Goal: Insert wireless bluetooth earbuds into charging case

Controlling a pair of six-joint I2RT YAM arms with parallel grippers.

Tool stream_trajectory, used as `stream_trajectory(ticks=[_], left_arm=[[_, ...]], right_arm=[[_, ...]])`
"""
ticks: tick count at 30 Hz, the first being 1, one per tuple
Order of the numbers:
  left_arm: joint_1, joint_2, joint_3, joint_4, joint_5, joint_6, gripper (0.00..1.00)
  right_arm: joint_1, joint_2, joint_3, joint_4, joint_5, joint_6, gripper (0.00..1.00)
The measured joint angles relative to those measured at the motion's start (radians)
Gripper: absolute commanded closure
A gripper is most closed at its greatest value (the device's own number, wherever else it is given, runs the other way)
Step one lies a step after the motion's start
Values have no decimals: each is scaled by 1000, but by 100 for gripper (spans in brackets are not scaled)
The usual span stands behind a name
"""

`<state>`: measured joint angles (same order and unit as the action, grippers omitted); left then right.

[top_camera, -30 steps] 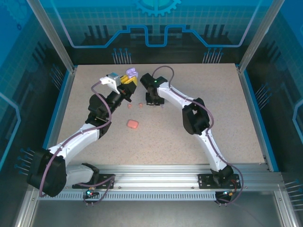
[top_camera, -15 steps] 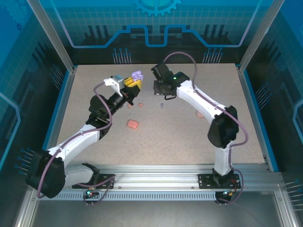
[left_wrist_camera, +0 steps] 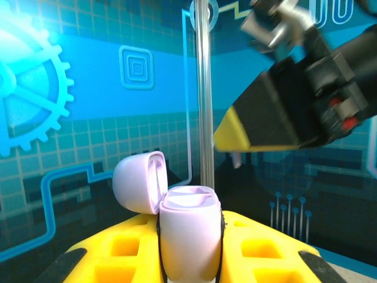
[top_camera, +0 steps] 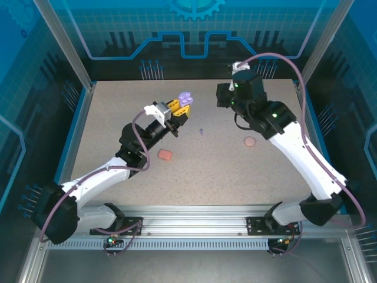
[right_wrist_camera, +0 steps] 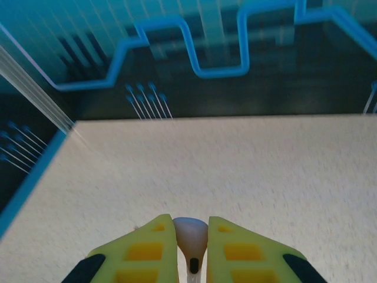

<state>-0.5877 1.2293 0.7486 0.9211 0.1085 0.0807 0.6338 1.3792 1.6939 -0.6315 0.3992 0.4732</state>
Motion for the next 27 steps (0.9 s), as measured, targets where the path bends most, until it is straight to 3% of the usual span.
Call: stream_trajectory(ticks=[7,16,27], left_arm=[[-25,76,38,67,-26,72,100],[-66,132,105,72,24,158,100],[-91,138,140,63,47,189,100]], right_arm=[[0,-130,-73,149,-132,-65,86],[0,-206,-224,311,-328,-100,86],[0,-221,-314,406,-416,-99,86]])
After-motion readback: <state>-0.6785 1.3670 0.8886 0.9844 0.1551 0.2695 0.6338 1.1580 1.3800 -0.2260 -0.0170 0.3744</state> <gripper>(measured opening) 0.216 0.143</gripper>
